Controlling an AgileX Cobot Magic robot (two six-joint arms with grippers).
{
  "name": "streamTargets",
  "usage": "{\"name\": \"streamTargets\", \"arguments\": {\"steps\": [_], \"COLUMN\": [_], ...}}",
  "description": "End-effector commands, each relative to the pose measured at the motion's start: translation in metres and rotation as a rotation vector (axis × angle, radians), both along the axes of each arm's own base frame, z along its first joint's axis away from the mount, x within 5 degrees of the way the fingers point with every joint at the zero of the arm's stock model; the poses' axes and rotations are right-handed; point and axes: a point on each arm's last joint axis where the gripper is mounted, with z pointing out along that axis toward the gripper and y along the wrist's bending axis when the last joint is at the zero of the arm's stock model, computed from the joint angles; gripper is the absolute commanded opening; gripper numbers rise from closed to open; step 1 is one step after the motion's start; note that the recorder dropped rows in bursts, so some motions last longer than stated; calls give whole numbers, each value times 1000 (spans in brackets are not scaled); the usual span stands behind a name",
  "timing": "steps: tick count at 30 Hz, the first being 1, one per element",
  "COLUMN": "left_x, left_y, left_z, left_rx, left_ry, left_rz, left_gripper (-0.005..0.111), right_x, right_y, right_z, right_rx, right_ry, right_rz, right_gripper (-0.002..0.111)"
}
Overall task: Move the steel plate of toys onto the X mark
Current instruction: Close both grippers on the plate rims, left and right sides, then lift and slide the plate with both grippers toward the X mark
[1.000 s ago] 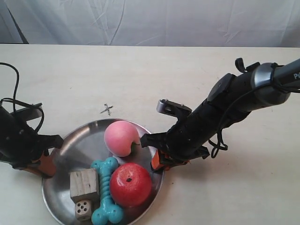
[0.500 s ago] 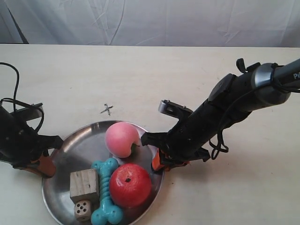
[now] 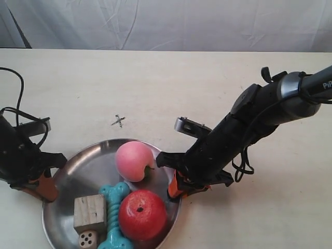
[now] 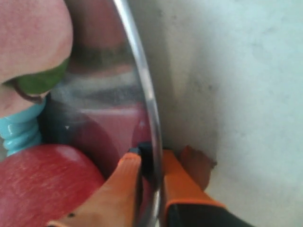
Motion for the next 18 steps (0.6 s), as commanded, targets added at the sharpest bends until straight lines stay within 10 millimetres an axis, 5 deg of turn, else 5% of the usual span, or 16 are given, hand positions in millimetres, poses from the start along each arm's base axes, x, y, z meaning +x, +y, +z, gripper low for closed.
{"name": "streamTargets", "arguments": {"steps": [1, 11, 18], "left_x": [4, 14, 39], "left_y": [-15, -17, -15], "left_z": [19, 37, 56], "left_rx": [-145, -175, -130], "left_ry": [83, 113, 26], "left_rz": [26, -37, -36], "left_gripper": [0, 0, 0], "right_x": [-4, 7, 38], "right_y": [11, 16, -11], "right_z": [7, 24, 46], "right_rx": [89, 174, 153], "right_ry": [69, 102, 135], "right_rz": [-15, -1, -19], "right_gripper": [-1, -1, -1]}}
